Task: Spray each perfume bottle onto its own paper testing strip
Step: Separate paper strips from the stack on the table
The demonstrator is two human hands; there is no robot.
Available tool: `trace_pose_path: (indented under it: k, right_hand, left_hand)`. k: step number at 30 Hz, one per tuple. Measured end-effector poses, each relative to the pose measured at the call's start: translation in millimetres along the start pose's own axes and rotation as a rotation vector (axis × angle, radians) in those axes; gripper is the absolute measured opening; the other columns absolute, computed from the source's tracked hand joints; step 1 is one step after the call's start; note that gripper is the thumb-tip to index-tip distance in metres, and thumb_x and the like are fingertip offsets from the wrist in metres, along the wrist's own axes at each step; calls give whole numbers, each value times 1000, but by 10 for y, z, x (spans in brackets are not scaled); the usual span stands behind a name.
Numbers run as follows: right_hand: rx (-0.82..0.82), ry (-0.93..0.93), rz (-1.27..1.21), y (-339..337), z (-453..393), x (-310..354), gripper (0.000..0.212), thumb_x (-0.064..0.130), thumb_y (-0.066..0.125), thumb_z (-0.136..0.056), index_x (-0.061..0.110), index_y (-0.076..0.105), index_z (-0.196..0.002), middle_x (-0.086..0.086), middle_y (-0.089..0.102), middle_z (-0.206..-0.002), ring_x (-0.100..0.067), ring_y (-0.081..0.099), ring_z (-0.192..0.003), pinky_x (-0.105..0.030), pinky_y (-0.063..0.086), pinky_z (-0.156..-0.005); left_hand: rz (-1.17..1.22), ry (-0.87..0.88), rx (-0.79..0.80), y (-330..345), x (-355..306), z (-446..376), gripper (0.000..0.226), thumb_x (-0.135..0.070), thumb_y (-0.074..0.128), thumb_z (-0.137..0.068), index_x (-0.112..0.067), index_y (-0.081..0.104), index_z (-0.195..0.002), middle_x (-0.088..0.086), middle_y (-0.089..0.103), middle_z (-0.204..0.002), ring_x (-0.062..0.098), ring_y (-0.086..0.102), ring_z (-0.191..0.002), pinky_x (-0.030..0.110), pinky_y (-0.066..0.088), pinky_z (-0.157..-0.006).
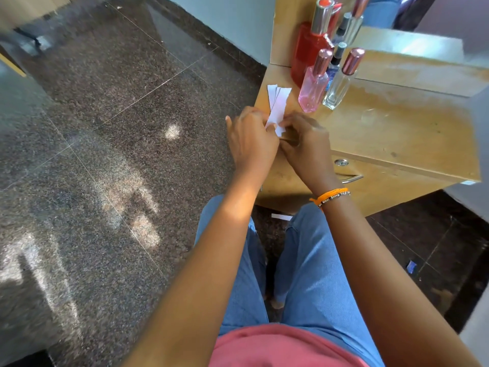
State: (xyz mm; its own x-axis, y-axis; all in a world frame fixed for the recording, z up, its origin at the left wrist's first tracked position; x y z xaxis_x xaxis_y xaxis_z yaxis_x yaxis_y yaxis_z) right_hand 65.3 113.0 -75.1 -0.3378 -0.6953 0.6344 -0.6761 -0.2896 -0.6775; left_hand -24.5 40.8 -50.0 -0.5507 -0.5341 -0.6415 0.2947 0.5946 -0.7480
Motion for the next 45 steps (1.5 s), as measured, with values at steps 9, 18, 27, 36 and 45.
trace_pose_path:
  k: [9, 18, 27, 36, 45]
  right_hand:
    - [-12, 64, -39, -39, -12, -7, 40, 7, 73, -67, 5, 66, -106, -11, 69, -104, -29, 63, -93, -26, 44, -79]
    - [-34, 134, -173, -58, -2, 17, 47, 17, 76, -71, 9, 62, -114, -8, 68, -101, -21, 61, -90, -28, 49, -82]
    - [-202, 367, -395, -70, -120, 123, 15, 7, 67, -82, 3, 65, -96, -6, 69, -89, -5, 62, -74, -11, 51, -70]
    - [-243, 656, -651, -36, -219, 170, 21, 9, 79, -72, 20, 61, -71, -1, 66, -66, -13, 62, -63, -29, 55, -62]
    - [-191, 679, -557, -64, -261, 113, 12, 7, 75, -77, 15, 65, -76, -8, 72, -76, -24, 71, -77, -43, 60, -72]
  left_hand:
    - [200, -110, -51, 8, -39, -9, 19, -15, 65, -78, -19, 72, -96, 2, 68, -106, 26, 56, -106, 41, 37, -101]
    - [280, -238, -48, 46, -9, -78, 16, -23, 66, -78, -27, 70, -93, -12, 73, -90, 20, 64, -93, 36, 43, -92]
    - [548, -362, 16, 5, 60, -93, 11, -24, 66, -74, -31, 69, -67, -7, 72, -84, 19, 66, -91, 46, 49, -93]
    - [650, -405, 100, 5, 101, -138, 13, -35, 69, -64, -35, 66, -51, -9, 72, -77, 21, 68, -91, 51, 46, -96]
    - [607, -401, 122, 4, 116, -167, 23, -24, 70, -74, -31, 63, -53, -13, 67, -73, 23, 66, -92, 53, 43, -99]
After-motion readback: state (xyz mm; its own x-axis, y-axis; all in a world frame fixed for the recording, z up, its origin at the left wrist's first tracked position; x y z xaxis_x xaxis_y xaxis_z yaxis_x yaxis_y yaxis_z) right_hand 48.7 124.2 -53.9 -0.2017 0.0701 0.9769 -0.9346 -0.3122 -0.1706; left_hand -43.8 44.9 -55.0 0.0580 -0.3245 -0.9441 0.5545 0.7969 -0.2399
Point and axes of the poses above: each hand's wrist, its own z-axis away from the middle knuckle, its own y-axis out of the palm, x = y × z, the point moved 3 cm from there along -z, towards the middle knuckle
